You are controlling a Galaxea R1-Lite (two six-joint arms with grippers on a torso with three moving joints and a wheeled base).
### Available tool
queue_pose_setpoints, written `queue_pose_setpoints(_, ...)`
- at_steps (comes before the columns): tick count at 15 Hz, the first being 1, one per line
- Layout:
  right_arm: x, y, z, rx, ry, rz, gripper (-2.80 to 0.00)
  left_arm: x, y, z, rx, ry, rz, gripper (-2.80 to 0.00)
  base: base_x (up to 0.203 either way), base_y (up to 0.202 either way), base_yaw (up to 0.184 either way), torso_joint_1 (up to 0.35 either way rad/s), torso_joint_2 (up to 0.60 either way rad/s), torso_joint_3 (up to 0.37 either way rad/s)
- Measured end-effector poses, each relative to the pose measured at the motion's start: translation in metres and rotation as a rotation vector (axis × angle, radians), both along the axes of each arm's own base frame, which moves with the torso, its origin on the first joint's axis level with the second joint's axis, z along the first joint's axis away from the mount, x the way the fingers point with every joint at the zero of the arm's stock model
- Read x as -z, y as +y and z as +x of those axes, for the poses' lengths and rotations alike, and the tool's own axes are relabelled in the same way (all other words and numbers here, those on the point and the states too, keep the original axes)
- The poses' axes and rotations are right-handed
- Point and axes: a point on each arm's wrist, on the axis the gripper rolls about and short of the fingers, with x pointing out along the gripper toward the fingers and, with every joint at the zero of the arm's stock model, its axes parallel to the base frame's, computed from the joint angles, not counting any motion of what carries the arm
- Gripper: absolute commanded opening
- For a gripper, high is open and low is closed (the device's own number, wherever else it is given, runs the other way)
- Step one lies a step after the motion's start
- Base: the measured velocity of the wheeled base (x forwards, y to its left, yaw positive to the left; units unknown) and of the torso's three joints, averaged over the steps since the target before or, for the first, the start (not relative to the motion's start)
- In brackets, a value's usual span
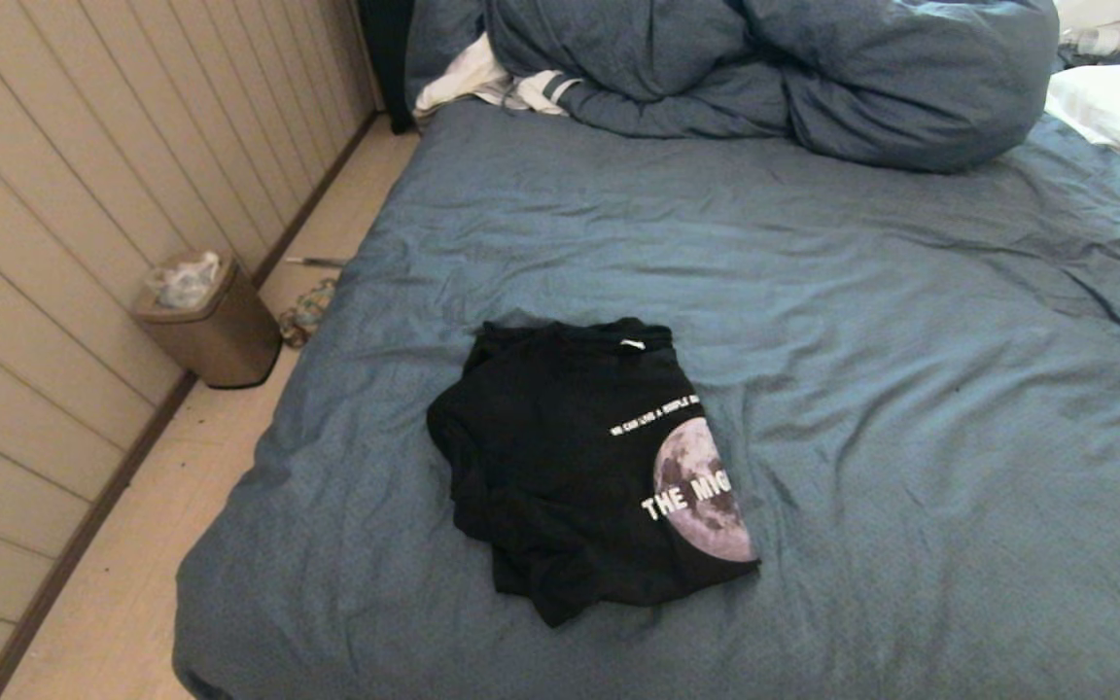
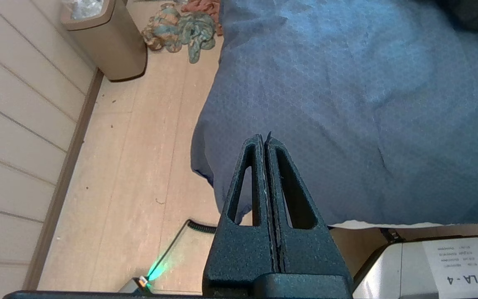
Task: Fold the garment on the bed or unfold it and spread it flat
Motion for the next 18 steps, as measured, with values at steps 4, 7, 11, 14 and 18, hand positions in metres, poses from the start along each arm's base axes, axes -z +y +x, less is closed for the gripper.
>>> queue_pose_setpoints(4,0.0002,0.0000,0.0000,0.000,0.002,0.000,-2.80,0.0004,0.0000,0.0000,0.001,0.003,0.000,-2.80,0.000,0.000,0.000,0.000,0.00,0.000)
queue_pose_setpoints(7,0.0003,0.0000,0.0000,0.000,0.002,0.000,-2.80,0.0005,0.0000,0.0000,0.000,0.004,0.000,-2.80,0.000,0.000,0.000,0.000,0.00,0.000)
queue_pose_setpoints(11,0.0003,0.0000,0.0000,0.000,0.002,0.000,-2.80,0.0005,0.0000,0.0000,0.000,0.005,0.000,-2.80,0.000,0.000,0.000,0.000,0.00,0.000)
queue_pose_setpoints(14,-0.0005,0.0000,0.0000,0.002,-0.004,-0.010,-2.80,-0.0001,0.0001,0.0004,-0.006,-0.008,-0.029,-2.80,0.000,0.000,0.000,0.000,0.00,0.000)
queue_pose_setpoints(18,-0.0013,-0.0001,-0.0002,0.003,-0.008,-0.012,-2.80,-0.0005,0.0003,0.0015,-0.015,-0.031,-0.116,-2.80,0.000,0.000,0.000,0.000,0.00,0.000)
